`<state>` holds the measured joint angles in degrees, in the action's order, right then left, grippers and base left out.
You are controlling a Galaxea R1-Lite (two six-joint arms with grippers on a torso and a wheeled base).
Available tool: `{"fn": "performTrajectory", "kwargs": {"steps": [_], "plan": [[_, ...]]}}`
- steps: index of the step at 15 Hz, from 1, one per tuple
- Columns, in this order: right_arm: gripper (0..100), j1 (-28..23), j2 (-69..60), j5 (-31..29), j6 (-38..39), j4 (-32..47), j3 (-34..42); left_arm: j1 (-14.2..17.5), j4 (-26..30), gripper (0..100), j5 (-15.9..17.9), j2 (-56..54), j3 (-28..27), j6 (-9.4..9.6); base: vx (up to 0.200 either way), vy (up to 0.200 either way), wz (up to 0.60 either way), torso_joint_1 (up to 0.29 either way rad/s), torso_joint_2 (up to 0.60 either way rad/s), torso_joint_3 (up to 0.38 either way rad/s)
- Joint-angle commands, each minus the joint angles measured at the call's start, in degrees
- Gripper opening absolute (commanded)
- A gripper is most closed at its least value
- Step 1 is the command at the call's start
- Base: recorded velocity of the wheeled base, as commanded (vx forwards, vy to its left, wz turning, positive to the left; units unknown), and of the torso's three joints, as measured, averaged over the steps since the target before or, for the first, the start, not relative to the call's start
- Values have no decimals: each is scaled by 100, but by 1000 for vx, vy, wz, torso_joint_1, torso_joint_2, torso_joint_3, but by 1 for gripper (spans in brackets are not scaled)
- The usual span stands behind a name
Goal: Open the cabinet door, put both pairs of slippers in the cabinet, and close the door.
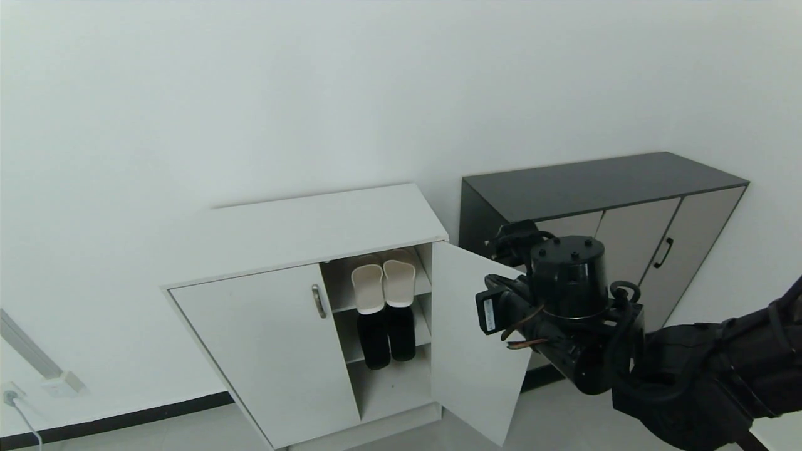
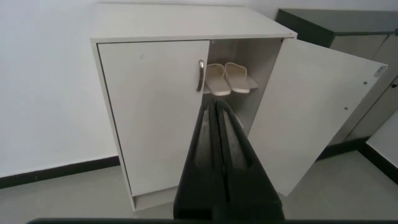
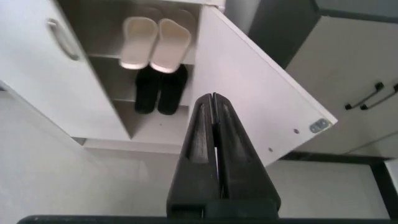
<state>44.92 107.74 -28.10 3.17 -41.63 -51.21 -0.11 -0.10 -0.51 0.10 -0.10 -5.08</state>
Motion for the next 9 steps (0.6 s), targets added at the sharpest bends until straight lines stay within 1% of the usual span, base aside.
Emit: {"fn": "performTrajectory", "kwargs": {"steps": [1,3,4,7,9], "plan": [[0,-159,10,-3,-44,-3,-20,2,1,0,-2,8,1,-1,0,0,0,0,0,0],[0,-713,177,103,-36,-38,-328,2,1,0,-2,8,1,7,0,0,0,0,0,0],[0,-1100,230,314,-53,85,-565,2,1,0,-2,-1,1,7,0,0,0,0,0,0],[0,-1882,599,788,105,1096,-1594,-7,-8,0,-2,8,1,7,0,0,0,0,0,0],[0,-2110,828,1122,430,1605,-2112,2,1,0,-2,8,1,-1,0,0,0,0,0,0]]}}
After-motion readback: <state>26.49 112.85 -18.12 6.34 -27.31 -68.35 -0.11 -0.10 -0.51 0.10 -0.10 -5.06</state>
